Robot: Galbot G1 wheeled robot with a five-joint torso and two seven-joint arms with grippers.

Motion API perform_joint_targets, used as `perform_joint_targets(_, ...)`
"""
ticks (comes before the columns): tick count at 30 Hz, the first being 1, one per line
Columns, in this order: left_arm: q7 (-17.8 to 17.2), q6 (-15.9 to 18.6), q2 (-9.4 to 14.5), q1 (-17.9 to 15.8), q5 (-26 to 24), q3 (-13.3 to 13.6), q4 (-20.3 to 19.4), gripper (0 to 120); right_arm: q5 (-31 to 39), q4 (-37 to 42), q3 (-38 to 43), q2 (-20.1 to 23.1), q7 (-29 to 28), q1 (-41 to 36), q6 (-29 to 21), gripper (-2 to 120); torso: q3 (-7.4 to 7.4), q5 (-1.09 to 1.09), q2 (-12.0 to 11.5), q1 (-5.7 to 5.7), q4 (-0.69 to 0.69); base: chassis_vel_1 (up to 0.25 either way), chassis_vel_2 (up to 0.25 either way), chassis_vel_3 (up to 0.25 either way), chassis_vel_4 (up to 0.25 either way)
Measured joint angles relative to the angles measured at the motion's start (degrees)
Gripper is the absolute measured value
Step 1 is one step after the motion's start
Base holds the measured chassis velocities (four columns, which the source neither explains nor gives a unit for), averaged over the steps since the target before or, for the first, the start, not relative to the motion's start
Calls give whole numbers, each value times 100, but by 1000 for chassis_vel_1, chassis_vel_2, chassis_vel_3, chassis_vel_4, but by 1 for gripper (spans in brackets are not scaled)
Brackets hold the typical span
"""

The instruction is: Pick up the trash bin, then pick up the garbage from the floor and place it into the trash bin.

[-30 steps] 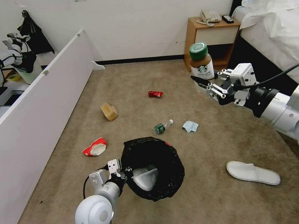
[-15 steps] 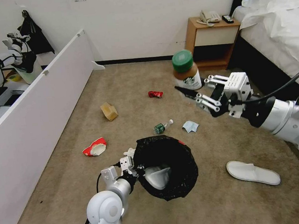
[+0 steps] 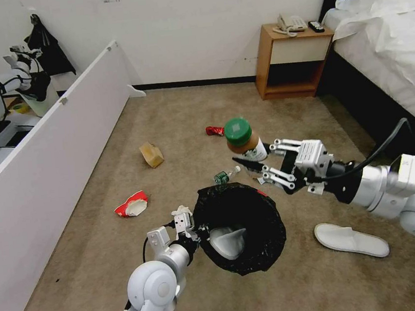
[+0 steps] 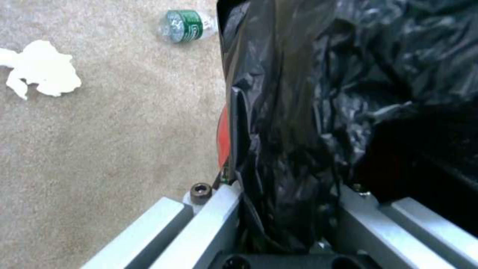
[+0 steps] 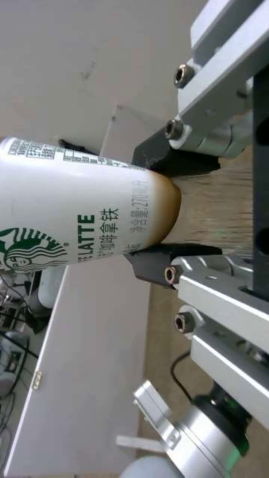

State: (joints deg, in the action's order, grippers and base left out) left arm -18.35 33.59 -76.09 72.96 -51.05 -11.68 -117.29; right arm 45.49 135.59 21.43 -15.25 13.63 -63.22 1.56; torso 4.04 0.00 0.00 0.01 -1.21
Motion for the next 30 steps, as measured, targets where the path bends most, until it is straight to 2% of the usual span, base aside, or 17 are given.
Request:
perform_joint_targets(12, -69, 19, 23, 36, -128, -73, -136, 0, -429, -227, -731, -375, 144, 144, 23, 25, 0, 0, 0, 0, 0, 0, 0, 0, 0)
perform_joint_targets(21, -85, 26, -83, -20, -122, -47, -85, 0, -508, -217, -889, -384, 248, 102, 19, 25, 0, 0, 0, 0, 0, 0, 0, 0, 0)
perform_joint_targets(30, -86, 27, -86, -7, -136, -45, -105, 0, -654, -291, -1030, -452, 275, 84, -11, 25, 0, 0, 0, 0, 0, 0, 0, 0, 0)
